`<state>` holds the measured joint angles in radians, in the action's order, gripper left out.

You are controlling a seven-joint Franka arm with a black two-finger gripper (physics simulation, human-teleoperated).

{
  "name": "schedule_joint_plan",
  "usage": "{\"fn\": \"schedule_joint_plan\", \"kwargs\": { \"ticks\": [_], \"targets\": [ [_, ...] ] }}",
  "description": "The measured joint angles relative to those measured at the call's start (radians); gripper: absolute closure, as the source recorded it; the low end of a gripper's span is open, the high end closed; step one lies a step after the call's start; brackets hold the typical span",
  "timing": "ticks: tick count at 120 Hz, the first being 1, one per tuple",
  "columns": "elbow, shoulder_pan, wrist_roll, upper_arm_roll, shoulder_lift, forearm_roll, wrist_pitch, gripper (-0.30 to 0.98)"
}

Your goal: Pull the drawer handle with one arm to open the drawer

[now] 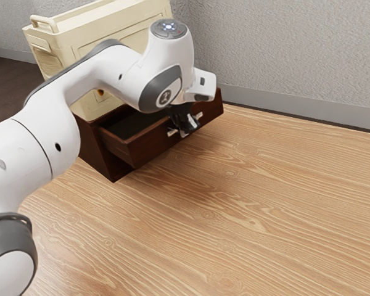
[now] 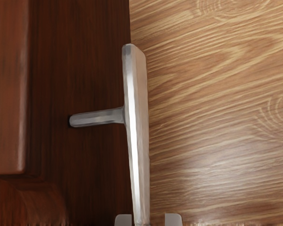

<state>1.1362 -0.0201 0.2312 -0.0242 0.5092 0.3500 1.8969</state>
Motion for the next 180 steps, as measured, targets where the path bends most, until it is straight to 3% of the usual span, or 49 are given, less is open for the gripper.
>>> {"fn": "schedule_joint_plan", "kwargs": {
  "ticks": [112, 174, 180],
  "targets": [
    [0.044, 0.079, -0.091, -0.006, -0.036, 0.028, -0.015, 0.78],
    [0.057, 0.084, -0.103, -0.001, -0.101, 0.026, -0.024, 0.48],
    [0.057, 0.084, -0.103, 0.001, -0.124, 0.021, -0.033, 0.39]
  ]
}}
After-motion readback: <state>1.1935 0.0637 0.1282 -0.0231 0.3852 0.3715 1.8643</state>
